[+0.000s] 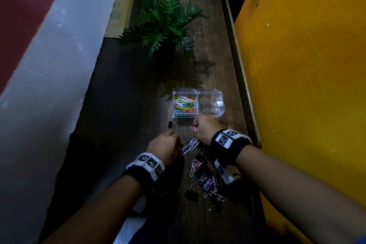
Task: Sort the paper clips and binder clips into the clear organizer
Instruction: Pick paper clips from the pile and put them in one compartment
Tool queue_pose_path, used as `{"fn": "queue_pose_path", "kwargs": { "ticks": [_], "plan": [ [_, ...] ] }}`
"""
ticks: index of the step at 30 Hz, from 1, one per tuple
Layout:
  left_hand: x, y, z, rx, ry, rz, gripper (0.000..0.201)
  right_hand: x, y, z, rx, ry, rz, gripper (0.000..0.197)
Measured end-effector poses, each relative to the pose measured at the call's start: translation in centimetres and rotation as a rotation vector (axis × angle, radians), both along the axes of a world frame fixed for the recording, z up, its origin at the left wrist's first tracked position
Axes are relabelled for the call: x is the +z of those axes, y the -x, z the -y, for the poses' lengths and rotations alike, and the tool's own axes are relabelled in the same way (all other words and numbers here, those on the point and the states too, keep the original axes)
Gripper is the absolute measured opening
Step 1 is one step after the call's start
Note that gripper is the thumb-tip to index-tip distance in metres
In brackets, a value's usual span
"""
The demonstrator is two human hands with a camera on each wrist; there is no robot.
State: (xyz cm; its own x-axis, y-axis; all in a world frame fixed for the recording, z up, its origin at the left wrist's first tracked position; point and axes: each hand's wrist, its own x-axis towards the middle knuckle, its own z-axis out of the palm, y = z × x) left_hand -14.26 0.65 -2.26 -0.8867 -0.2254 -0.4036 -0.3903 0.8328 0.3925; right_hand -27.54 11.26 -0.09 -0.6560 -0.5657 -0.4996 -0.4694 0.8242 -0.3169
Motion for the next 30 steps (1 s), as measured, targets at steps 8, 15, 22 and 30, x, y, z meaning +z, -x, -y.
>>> {"fn": "queue_pose_path", "kwargs": {
  "ticks": [8, 15, 22, 30],
  "plan": [
    [0.6, -0.6, 0.2, 0.135, -0.100, 0.012, 0.011, 0.2, -0.5, 0.1, 0.075, -0.049, -0.002, 0.018],
    [1.4, -2.2, 1.6, 0.272, -0.174, -0.143, 0.010, -0.1, -0.7, -0.2, 0.232, -0.014, -0.171, 0.023],
    [4.0, 1.9, 3.6, 0.278, -0.127, -0.409, 0.016, 0.2, -0.8, 0.1, 0.179, -0.015, -0.097, 0.027],
    [5.0, 8.7, 5.1, 0.022, 0.085, -0.392, 0.016, -0.4, -0.8, -0.7, 0.243, -0.016, -0.101, 0.019]
  ]
}}
